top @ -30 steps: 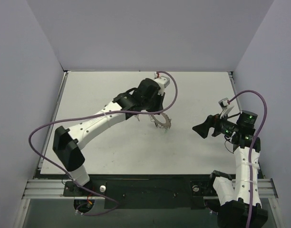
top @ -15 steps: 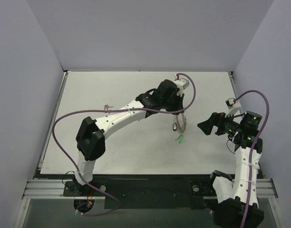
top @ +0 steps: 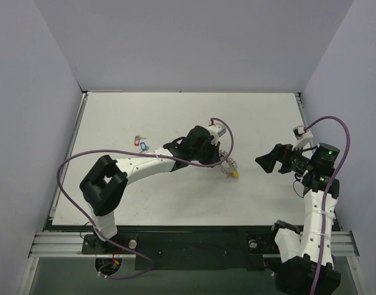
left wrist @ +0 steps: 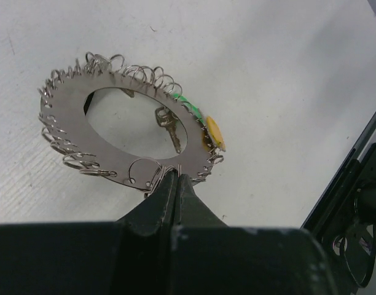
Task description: Put the keys on the keyring
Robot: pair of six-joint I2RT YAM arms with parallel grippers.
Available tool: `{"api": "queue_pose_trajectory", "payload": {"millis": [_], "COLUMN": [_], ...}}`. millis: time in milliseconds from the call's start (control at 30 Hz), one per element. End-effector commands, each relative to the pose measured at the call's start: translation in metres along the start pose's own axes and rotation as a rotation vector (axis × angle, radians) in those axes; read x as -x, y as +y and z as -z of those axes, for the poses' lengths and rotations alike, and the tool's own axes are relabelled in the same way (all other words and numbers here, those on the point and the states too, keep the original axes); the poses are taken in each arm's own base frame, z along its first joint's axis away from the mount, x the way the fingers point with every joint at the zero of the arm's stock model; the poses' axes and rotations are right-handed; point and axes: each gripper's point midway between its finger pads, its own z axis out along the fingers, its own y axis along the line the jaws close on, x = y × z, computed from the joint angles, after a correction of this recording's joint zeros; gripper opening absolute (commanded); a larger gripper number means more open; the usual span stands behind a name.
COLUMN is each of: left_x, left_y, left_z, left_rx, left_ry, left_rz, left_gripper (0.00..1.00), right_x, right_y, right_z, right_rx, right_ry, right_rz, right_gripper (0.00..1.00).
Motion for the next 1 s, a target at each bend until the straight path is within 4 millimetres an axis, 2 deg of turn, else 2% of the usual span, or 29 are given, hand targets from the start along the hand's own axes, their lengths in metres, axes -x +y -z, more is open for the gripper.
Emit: {"api": "queue_pose_trajectory", "payload": {"millis": [0,233,400,533,767,967], "left_x": [0.044,0.013,-0.020,-0.038,-0.066,-0.080], "left_y": [-0.019,0.000,0.012,0.017,0.027,0.031], "left_z": [0.038,0.044,0.038,0.035,0.028,0.023], "left_rx": [-0.057,-0.007,0.034,0.074,0.137,0.174], "left_ry": [-0.206,-0.236,-0.219,-0.209,-0.165,-0.130], "left_rz": [-0.029,-0.004,0.012,0.015,0.002,-0.008], "left_gripper": [0.00,0.00,0.00,0.00,0.00,0.00], "right_x": [0.012,0.011,0.010,0.010,0.008,0.008], "right_y": [0.006,0.008,0.008,0.009,0.009,0.009], "right_z": [0.001,0.000,-0.001,-0.001,-0.002,-0.002], "right_rx": [0.035,0.050,0.055,0.063,0.066,0.071], "right_ry": [-0.038,-0.041,-0.038,-0.040,-0.035,-0.035], "right_rz": [0.029,0.024,0.020,0.020,0.014,0.013], "right_gripper": [1.00,1.00,1.00,1.00,1.00,1.00]}}
